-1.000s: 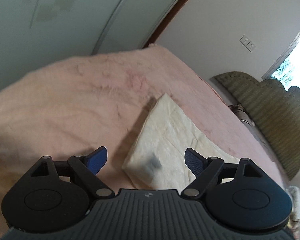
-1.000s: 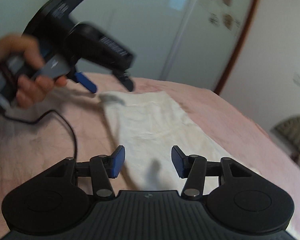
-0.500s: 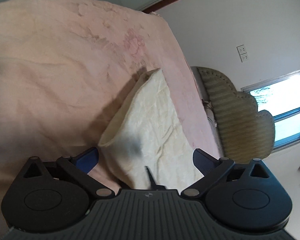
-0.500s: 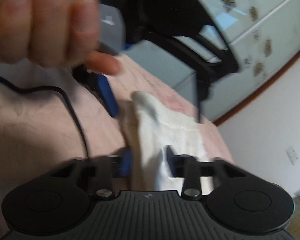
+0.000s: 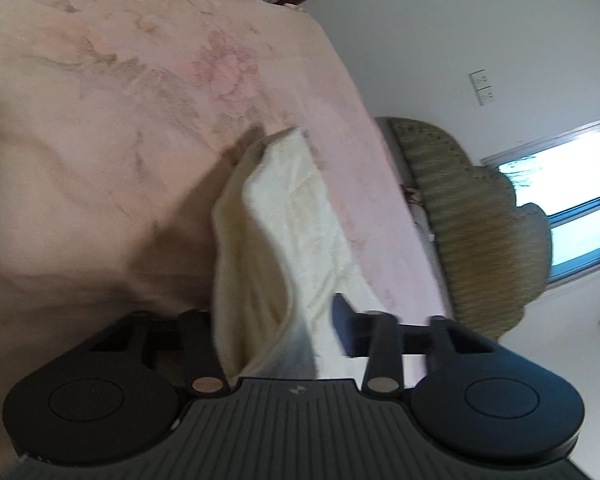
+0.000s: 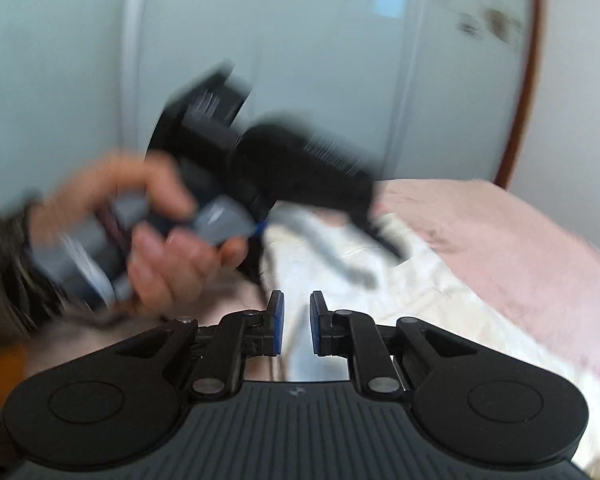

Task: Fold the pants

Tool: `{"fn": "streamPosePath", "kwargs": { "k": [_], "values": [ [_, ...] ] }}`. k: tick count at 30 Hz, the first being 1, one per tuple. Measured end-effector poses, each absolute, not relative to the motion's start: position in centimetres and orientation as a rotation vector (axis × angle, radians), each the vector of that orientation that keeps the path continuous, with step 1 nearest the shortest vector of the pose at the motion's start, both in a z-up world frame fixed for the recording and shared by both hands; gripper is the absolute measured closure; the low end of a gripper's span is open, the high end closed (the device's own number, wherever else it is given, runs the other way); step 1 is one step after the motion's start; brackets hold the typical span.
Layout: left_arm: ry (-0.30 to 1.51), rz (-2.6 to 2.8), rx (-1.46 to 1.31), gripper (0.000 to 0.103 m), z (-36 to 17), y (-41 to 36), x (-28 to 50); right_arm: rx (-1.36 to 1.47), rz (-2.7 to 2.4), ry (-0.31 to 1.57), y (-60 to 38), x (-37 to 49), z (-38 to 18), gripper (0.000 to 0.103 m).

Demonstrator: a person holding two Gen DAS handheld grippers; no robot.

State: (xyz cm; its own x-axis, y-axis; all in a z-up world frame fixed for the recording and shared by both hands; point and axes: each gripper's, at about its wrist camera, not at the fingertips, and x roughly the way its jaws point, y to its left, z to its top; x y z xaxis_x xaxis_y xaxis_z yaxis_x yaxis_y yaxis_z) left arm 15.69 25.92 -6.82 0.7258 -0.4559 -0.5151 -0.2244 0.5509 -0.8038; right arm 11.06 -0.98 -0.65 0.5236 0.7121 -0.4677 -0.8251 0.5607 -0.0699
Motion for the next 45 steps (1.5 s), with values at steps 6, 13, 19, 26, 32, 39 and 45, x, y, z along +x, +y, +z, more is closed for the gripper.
{"fn": "streamPosePath", "kwargs": {
  "k": [6, 13, 19, 26, 32, 39, 45],
  "values": [
    [0.756, -0.119, -0.956, 0.088, -7.2, 25.5, 15.3, -0.237, 0.706, 0.594, -3.6, 15.7, -2.7, 0.09],
    [0.663, -0.076, -0.793, 0.089, -3.9, 22.8, 13.8, -0.196, 0.747, 0.581, -3.0, 16.0, -3.8, 0.09],
    [0.565, -0.066, -0.651, 0.09, 0.4, 18.5, 11.3, -0.175, 0.756, 0.521, -0.2, 17.1, -3.4, 0.09],
    [0.432, -0.106, -0.487, 0.089, 5.1, 11.0, 8.1, -0.05, 0.754, 0.406, -3.5, 15.9, -1.1, 0.09],
    [0.362, -0.198, -0.367, 0.088, 7.4, 2.6, 6.4, 0.014, 0.68, 0.3, -8.8, 13.7, 0.1, 0.09],
    [0.404, -0.382, -0.279, 0.083, 6.7, -8.8, 7.5, 0.046, 0.562, 0.25, -17.5, 11.8, -0.6, 0.089],
    [0.416, -0.506, -0.175, 0.081, 4.0, -17.4, 8.4, 0.04, 0.451, 0.273, -25.1, 8.9, -1.1, 0.089]
  ]
}}
